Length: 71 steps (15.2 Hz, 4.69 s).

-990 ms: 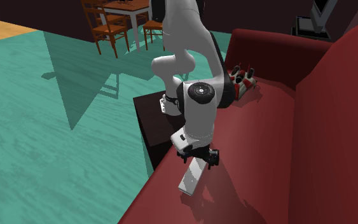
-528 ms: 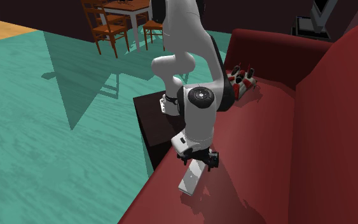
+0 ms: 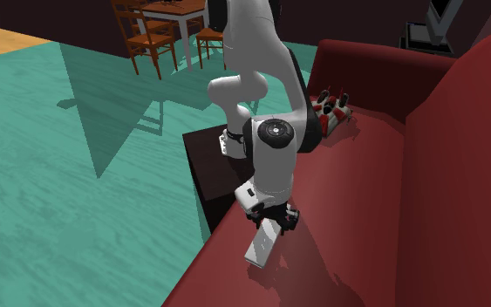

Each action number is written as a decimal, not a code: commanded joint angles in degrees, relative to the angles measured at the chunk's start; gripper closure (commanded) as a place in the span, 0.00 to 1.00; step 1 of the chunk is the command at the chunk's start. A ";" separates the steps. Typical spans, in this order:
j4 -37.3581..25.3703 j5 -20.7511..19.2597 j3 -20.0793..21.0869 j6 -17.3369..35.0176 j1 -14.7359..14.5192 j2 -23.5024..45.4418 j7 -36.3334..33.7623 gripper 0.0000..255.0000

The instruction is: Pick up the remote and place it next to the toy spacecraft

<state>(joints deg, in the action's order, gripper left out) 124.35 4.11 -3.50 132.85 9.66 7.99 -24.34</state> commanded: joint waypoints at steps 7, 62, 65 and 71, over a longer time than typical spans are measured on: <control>-0.78 -0.24 -0.04 -2.14 -0.02 -1.35 -0.23 1.00; 1.84 3.00 21.02 -20.49 -15.16 -24.33 -35.72 1.00; 0.83 3.40 23.94 -20.38 -16.75 -23.54 -40.08 1.00; -2.90 3.04 29.88 -20.21 -19.71 -20.18 -49.29 1.00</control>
<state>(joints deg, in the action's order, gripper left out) 122.66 7.42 25.52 112.86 -9.71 -13.09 -72.13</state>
